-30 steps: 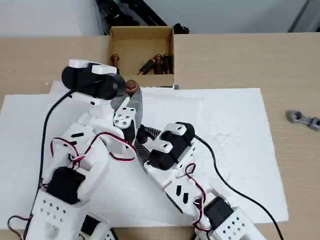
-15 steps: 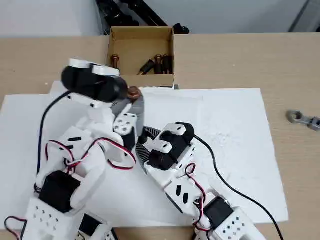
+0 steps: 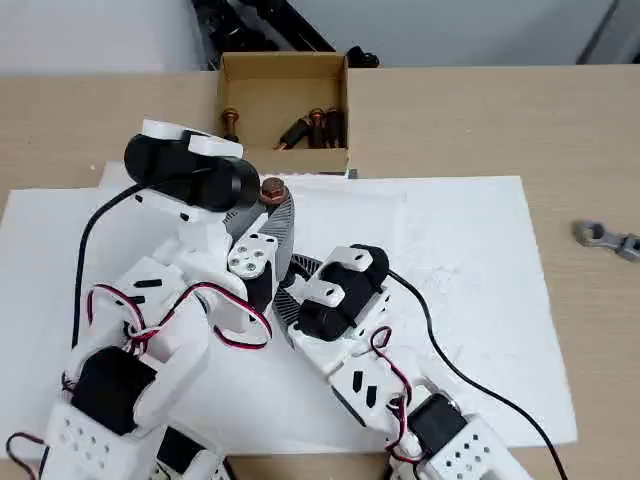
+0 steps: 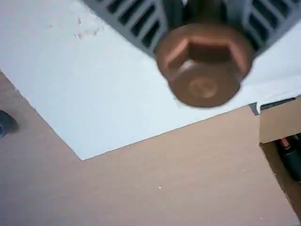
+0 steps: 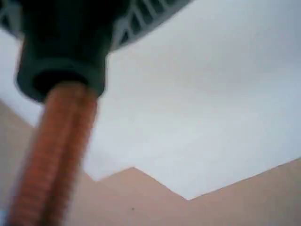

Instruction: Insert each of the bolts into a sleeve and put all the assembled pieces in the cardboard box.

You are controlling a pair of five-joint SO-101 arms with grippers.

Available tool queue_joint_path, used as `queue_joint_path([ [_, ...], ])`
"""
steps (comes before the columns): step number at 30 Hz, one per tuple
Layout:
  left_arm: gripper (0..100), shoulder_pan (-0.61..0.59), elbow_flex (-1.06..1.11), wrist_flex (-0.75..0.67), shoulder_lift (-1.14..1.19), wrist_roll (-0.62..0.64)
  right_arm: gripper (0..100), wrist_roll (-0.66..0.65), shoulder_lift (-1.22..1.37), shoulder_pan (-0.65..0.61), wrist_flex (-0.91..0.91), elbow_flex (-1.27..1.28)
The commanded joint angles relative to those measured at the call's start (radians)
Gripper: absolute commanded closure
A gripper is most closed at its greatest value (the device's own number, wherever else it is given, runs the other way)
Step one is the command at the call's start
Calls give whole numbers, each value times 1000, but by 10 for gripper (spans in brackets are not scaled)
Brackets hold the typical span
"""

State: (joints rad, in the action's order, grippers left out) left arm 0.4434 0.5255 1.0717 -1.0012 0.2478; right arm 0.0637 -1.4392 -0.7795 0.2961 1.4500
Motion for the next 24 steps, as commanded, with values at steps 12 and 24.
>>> queue_joint_path([
  [12,994,5,147,-87,-150,26,995,-11,-15,-4,-24,-14],
  [24,994,12,371,-216,-358,23,995,20,-8,35,-18,-35],
])
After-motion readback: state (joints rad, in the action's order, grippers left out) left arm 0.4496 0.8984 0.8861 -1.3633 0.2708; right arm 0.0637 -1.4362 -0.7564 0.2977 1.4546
